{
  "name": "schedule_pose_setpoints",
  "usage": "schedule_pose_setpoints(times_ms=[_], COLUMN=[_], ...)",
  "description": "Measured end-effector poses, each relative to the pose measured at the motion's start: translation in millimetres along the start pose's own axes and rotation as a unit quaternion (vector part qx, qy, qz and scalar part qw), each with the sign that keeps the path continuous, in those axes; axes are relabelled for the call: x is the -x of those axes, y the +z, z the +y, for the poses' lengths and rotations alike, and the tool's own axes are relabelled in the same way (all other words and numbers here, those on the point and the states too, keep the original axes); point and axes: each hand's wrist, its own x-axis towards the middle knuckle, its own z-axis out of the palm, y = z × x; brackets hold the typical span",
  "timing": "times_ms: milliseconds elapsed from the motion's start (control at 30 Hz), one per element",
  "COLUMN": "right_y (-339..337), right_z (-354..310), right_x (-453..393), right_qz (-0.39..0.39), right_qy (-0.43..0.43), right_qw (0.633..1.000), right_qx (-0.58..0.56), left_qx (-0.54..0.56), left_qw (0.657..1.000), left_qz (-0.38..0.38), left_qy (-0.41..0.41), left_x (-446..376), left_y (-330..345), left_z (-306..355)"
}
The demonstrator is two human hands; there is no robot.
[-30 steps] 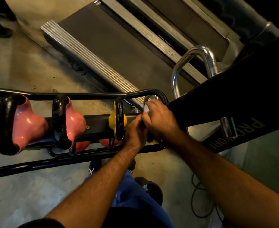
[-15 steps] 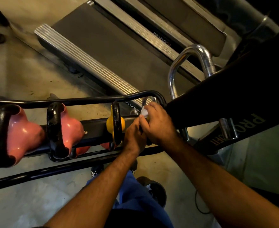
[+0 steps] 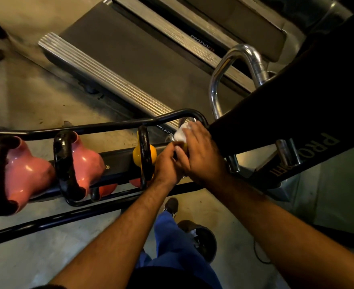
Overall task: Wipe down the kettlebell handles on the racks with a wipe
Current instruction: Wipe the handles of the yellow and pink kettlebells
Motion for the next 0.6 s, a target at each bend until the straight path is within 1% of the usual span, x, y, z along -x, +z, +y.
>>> schedule_pose_setpoints(times_ms=[33,67,100,167,200,267,300,333,433,467,533,600], right_y=[1,3,5,11,13,13,11,9,5,5,6,5], right_z=[-7,-11,-12,-4,3,14,15,12,-9,-15,-20,-19], right_x=[-5,-6,-4,8,14,19,17,13,6,6,9,11], right_qz=[-0.004,0.0,0.009,0.036,0.049,0.062,0.064,0.066,0.064,0.069,0.09,0.118], right_qy=[0.051,0.066,0.049,-0.032,-0.066,-0.09,-0.082,-0.059,0.054,0.076,0.086,0.081], right_qw=[0.998,0.997,0.998,0.997,0.994,0.991,0.991,0.992,0.989,0.987,0.985,0.986], right_qx=[-0.02,-0.035,-0.046,-0.057,-0.066,-0.08,-0.082,-0.087,-0.118,-0.123,-0.118,-0.086], left_qx=[-0.019,-0.014,-0.029,-0.027,-0.036,-0.13,-0.183,-0.209,-0.212,-0.208,-0.201,-0.198], left_qw=[1.0,1.0,0.999,0.998,0.997,0.985,0.974,0.967,0.967,0.968,0.969,0.97], left_qz=[0.008,0.01,0.013,0.029,0.025,0.02,0.018,0.018,0.024,0.025,0.026,0.024], left_qy=[0.012,0.014,0.028,0.05,0.062,0.11,0.132,0.142,0.141,0.14,0.142,0.14], left_x=[1,2,3,5,5,4,3,4,5,5,4,3], left_y=[1,2,1,4,3,1,-1,-2,-2,-2,-2,-1], left_z=[1,1,1,1,-1,-5,-6,-5,2,2,1,-1])
